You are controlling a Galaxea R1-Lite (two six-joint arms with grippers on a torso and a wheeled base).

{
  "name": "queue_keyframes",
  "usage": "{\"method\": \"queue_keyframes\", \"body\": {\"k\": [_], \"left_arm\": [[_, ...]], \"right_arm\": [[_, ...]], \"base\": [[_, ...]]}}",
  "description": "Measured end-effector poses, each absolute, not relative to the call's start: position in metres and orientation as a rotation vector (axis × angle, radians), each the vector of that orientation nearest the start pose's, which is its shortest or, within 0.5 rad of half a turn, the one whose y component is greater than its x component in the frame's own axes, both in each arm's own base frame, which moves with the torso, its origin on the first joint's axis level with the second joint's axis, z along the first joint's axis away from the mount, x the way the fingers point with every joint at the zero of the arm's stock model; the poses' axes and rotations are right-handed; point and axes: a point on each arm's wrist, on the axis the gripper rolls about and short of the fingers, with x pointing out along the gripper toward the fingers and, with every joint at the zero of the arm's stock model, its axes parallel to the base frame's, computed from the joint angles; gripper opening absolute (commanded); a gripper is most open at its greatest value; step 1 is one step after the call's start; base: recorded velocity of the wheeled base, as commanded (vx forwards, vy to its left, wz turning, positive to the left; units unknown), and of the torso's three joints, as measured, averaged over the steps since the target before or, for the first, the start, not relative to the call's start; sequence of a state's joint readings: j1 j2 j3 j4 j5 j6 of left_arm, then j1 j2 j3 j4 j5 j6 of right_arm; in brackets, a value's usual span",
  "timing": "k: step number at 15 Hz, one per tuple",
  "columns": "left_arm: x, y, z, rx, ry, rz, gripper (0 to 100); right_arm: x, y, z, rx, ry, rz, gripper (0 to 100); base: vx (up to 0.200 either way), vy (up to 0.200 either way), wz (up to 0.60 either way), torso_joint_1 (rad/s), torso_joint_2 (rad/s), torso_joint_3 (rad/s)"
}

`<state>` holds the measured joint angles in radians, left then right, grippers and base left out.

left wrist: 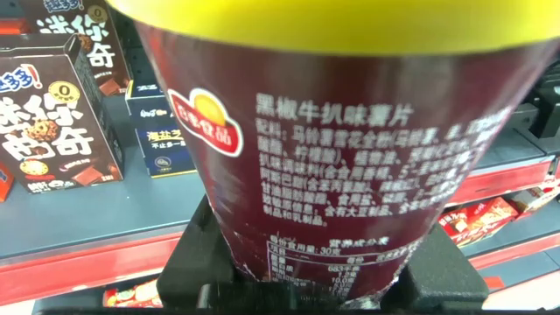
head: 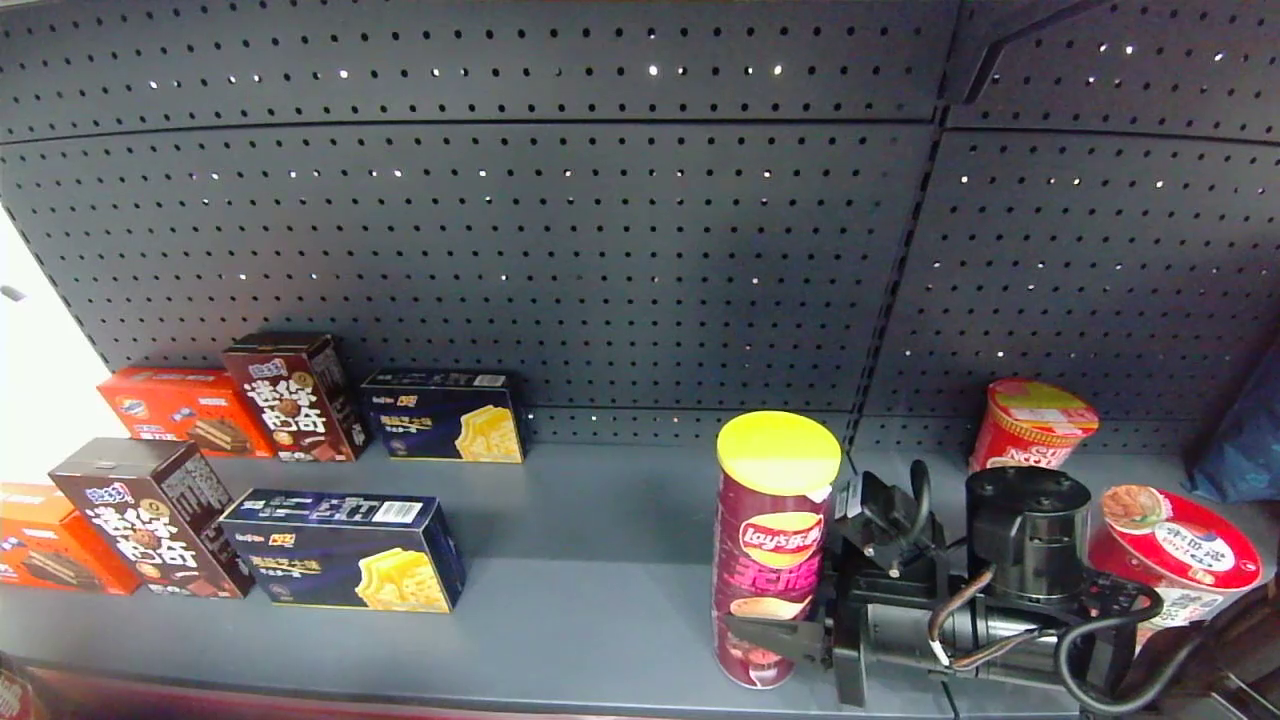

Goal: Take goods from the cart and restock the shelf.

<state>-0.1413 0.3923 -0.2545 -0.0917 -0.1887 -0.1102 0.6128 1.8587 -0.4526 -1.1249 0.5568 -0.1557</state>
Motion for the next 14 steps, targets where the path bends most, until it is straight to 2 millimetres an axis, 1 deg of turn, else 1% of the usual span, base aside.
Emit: {"method": "queue_keyframes", "body": {"k": [2, 3, 7, 11, 14], "left_arm": [[0.007, -0.005, 0.161, -0.11, 0.063, -0.327, 0], [0.007, -0.005, 0.161, -0.11, 0.062, -0.327, 0], [0.007, -0.005, 0.161, -0.109, 0.062, -0.326, 0], [0.007, -0.005, 0.162, -0.109, 0.059, -0.327, 0], [0.007, -0.005, 0.163, -0.109, 0.054, -0.328, 0]], "right_arm": [[0.225, 0.173, 0.099, -0.15, 0.208, 1.185, 0], [0.225, 0.173, 0.098, -0.152, 0.209, 1.186, 100], [0.225, 0.174, 0.096, -0.152, 0.207, 1.187, 100], [0.227, 0.174, 0.1, -0.147, 0.194, 1.183, 100], [0.239, 0.172, 0.112, -0.142, 0.133, 1.154, 100]], "base": [[0.0, 0.0, 0.0, 0.0, 0.0, 0.0], [0.0, 0.0, 0.0, 0.0, 0.0, 0.0], [0.0, 0.0, 0.0, 0.0, 0.0, 0.0], [0.0, 0.0, 0.0, 0.0, 0.0, 0.0], [0.0, 0.0, 0.0, 0.0, 0.0, 0.0]]}}
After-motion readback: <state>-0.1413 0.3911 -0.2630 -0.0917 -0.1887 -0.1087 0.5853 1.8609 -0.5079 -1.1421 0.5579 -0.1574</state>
